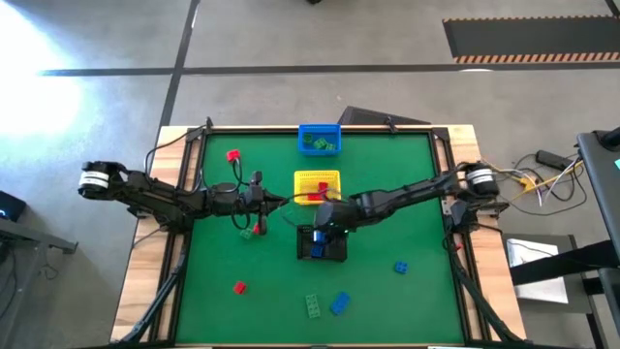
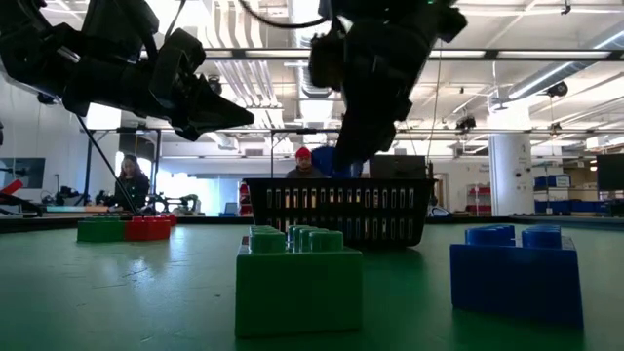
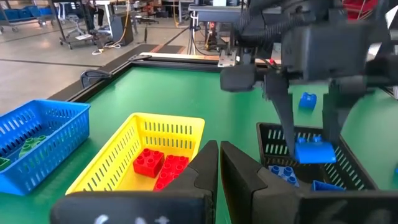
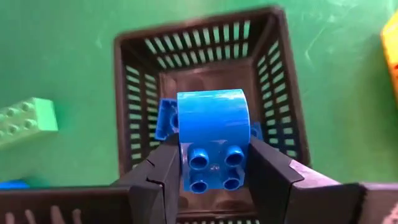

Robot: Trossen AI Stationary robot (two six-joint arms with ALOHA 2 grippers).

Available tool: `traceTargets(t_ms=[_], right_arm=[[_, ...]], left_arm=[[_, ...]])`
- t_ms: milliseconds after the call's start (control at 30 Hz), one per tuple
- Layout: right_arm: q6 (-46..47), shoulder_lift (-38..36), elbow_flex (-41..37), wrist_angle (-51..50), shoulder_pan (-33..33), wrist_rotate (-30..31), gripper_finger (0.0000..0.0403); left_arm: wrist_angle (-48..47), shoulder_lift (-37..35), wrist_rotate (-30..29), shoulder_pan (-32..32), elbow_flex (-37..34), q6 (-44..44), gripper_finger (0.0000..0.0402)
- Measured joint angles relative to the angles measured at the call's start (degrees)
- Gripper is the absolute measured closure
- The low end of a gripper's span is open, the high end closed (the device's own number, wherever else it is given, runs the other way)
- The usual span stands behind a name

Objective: Sort & place blocks by color
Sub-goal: Put the blue game piece into the black bin, then put the green game piece into the blue bin

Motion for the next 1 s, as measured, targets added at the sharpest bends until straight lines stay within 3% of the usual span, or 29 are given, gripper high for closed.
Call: traceTargets(t_ms=[200,400,633,733,867,1000], right_arm=[[-0.15,6.28,5.45,-7.71,0.1,0.17,0.0273],[-2.14,7.3,6.16,-9.01,0.1,0.15,0.0273],[-2.59,6.56,6.48,-9.52,0.19,0.22,0.0186],[-3.52,6.54,7.33,-10.5,0.21,0.26,0.0174],[-5.68,4.69,8.02,-12.63,0.46,2.77,0.0196],[-7.88,0.71,7.53,-16.45,1.21,7.46,0.025]], left_arm=[[-0.01,0.0,0.01,0.01,-0.02,0.09,0.0402],[0.01,0.0,0.02,0.02,0.0,0.07,0.0402],[0.03,0.0,0.02,0.02,0.07,0.04,0.0402],[0.01,0.0,0.02,0.02,0.07,-0.04,0.0402],[0.01,0.0,0.02,0.0,0.06,-0.07,0.0402],[-0.04,0.0,0.02,0.02,0.04,-0.04,0.0402]])
